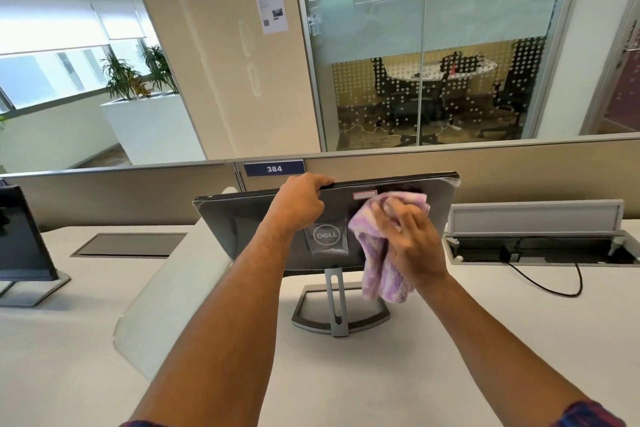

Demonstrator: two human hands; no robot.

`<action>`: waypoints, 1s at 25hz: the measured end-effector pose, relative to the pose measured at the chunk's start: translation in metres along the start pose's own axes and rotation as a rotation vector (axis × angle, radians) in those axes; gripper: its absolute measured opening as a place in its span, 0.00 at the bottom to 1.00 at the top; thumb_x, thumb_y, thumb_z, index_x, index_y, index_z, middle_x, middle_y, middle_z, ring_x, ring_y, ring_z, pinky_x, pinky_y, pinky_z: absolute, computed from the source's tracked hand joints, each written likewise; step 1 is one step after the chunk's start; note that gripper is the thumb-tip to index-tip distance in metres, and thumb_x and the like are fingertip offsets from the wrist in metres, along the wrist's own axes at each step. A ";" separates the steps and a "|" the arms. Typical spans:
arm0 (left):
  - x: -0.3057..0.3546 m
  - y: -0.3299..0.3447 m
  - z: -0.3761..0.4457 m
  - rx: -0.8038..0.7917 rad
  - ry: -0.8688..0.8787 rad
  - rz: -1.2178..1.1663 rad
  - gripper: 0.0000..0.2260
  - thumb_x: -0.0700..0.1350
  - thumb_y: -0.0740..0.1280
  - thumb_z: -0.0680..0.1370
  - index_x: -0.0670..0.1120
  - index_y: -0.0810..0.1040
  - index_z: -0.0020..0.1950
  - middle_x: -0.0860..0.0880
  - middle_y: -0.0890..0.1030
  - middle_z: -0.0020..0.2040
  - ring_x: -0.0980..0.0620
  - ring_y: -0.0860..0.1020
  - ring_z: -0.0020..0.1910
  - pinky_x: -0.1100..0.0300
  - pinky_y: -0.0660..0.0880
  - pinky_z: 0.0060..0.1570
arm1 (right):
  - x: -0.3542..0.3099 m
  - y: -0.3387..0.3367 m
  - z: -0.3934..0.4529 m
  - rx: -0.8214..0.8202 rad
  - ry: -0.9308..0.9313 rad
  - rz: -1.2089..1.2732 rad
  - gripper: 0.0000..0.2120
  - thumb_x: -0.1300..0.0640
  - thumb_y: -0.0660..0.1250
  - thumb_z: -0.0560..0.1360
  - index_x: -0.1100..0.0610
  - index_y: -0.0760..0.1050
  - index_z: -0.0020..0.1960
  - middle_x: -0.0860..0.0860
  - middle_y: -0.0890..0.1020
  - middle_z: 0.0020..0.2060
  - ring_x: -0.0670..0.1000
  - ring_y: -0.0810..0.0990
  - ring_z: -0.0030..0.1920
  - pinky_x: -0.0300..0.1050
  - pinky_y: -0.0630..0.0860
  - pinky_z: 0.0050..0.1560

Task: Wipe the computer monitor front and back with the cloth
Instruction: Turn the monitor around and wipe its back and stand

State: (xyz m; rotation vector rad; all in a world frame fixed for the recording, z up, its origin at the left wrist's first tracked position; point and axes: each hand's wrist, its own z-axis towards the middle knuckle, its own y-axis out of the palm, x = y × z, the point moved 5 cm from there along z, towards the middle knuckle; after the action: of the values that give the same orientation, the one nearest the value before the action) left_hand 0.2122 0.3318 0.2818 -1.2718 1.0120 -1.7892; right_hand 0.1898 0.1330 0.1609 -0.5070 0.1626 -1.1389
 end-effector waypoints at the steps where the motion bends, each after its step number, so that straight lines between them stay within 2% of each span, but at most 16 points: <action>1: 0.000 0.000 0.000 -0.006 -0.003 0.000 0.24 0.34 0.62 0.79 0.51 0.74 0.72 0.47 0.81 0.62 0.49 0.78 0.54 0.54 0.80 0.55 | 0.001 0.003 -0.010 -0.060 -0.110 -0.018 0.26 0.57 0.68 0.76 0.58 0.72 0.73 0.59 0.75 0.64 0.58 0.76 0.60 0.55 0.78 0.59; 2: 0.000 0.001 0.000 -0.007 -0.003 0.000 0.23 0.34 0.61 0.79 0.51 0.74 0.72 0.47 0.81 0.62 0.49 0.77 0.54 0.53 0.80 0.55 | 0.007 0.001 -0.015 -0.090 -0.171 -0.028 0.25 0.57 0.68 0.76 0.58 0.73 0.73 0.59 0.76 0.64 0.58 0.77 0.59 0.55 0.79 0.58; 3: 0.001 0.001 -0.001 -0.006 -0.004 -0.001 0.22 0.34 0.62 0.80 0.50 0.74 0.72 0.47 0.81 0.62 0.49 0.77 0.54 0.53 0.80 0.56 | 0.019 -0.003 -0.015 -0.083 -0.130 -0.023 0.24 0.57 0.67 0.77 0.58 0.74 0.72 0.59 0.78 0.62 0.59 0.77 0.59 0.56 0.80 0.56; 5: 0.001 0.000 -0.001 0.011 -0.008 -0.004 0.22 0.35 0.62 0.80 0.50 0.74 0.72 0.47 0.80 0.63 0.48 0.77 0.56 0.51 0.80 0.57 | 0.049 -0.015 -0.010 -0.002 0.137 -0.003 0.21 0.56 0.63 0.78 0.58 0.76 0.70 0.62 0.78 0.61 0.61 0.77 0.59 0.56 0.82 0.50; 7: 0.003 -0.001 0.000 0.016 -0.007 0.005 0.22 0.35 0.64 0.80 0.50 0.74 0.72 0.47 0.80 0.63 0.48 0.77 0.56 0.51 0.80 0.57 | 0.059 -0.018 -0.012 0.035 0.248 0.007 0.19 0.55 0.62 0.81 0.58 0.77 0.70 0.63 0.77 0.61 0.62 0.76 0.60 0.53 0.82 0.47; 9: 0.004 0.000 0.000 0.016 -0.007 0.009 0.22 0.35 0.64 0.80 0.50 0.74 0.72 0.47 0.80 0.63 0.48 0.77 0.57 0.51 0.80 0.57 | 0.060 -0.009 -0.028 -0.003 0.191 0.067 0.19 0.55 0.64 0.79 0.59 0.77 0.69 0.63 0.77 0.60 0.61 0.78 0.58 0.50 0.82 0.43; 12: 0.002 0.000 0.000 0.025 -0.013 0.003 0.22 0.35 0.65 0.79 0.50 0.74 0.72 0.47 0.80 0.63 0.49 0.77 0.55 0.52 0.80 0.56 | 0.066 0.002 -0.065 -0.128 0.124 0.175 0.21 0.63 0.75 0.72 0.58 0.80 0.65 0.60 0.79 0.56 0.61 0.82 0.47 0.52 0.85 0.35; 13: 0.002 0.000 0.000 0.021 -0.013 -0.003 0.22 0.35 0.65 0.79 0.50 0.74 0.72 0.47 0.80 0.63 0.50 0.77 0.54 0.53 0.80 0.55 | 0.068 0.000 -0.070 -0.134 0.121 0.171 0.18 0.62 0.74 0.73 0.59 0.81 0.63 0.60 0.80 0.55 0.61 0.83 0.46 0.53 0.85 0.35; 14: 0.002 0.000 0.000 0.018 -0.012 -0.008 0.22 0.35 0.65 0.79 0.50 0.74 0.72 0.47 0.81 0.62 0.51 0.76 0.53 0.54 0.80 0.53 | 0.070 -0.004 -0.068 -0.106 0.147 0.165 0.15 0.60 0.69 0.76 0.61 0.81 0.61 0.60 0.81 0.55 0.61 0.83 0.47 0.53 0.85 0.37; 16: 0.002 -0.001 0.000 0.020 -0.009 -0.010 0.22 0.35 0.65 0.79 0.50 0.74 0.72 0.47 0.81 0.62 0.50 0.77 0.54 0.53 0.80 0.54 | 0.072 -0.013 -0.051 -0.021 0.269 0.146 0.16 0.57 0.62 0.78 0.63 0.82 0.60 0.61 0.81 0.55 0.60 0.81 0.51 0.50 0.84 0.45; 18: 0.003 0.000 -0.001 0.028 -0.013 -0.004 0.23 0.34 0.65 0.79 0.50 0.74 0.72 0.47 0.81 0.63 0.48 0.78 0.57 0.51 0.80 0.57 | 0.068 -0.021 -0.033 0.050 0.329 0.121 0.18 0.53 0.61 0.80 0.63 0.81 0.60 0.62 0.80 0.55 0.58 0.78 0.53 0.46 0.79 0.49; 21: 0.003 0.001 -0.001 0.028 -0.016 0.001 0.23 0.34 0.66 0.79 0.50 0.74 0.72 0.46 0.81 0.63 0.48 0.78 0.56 0.50 0.80 0.57 | 0.058 -0.001 -0.046 -0.047 0.340 0.195 0.20 0.48 0.60 0.81 0.62 0.82 0.58 0.61 0.80 0.55 0.58 0.79 0.53 0.46 0.79 0.49; 23: 0.003 0.000 -0.001 0.024 -0.014 0.002 0.23 0.34 0.66 0.79 0.49 0.74 0.72 0.46 0.81 0.63 0.48 0.77 0.57 0.49 0.80 0.57 | 0.054 0.012 -0.069 -0.153 0.380 0.271 0.22 0.46 0.59 0.81 0.62 0.81 0.58 0.60 0.81 0.55 0.61 0.82 0.51 0.51 0.82 0.50; 25: 0.002 0.000 -0.001 0.023 -0.011 0.005 0.22 0.34 0.66 0.79 0.50 0.74 0.72 0.46 0.81 0.62 0.47 0.78 0.58 0.48 0.80 0.57 | 0.054 0.009 -0.078 -0.134 0.486 0.296 0.19 0.49 0.63 0.79 0.63 0.80 0.60 0.60 0.81 0.56 0.63 0.82 0.52 0.54 0.84 0.51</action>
State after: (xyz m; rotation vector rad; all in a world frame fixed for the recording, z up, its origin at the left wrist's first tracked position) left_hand 0.2104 0.3298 0.2822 -1.2622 0.9853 -1.7834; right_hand 0.1913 0.0639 0.0957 -0.3021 0.7167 -0.9462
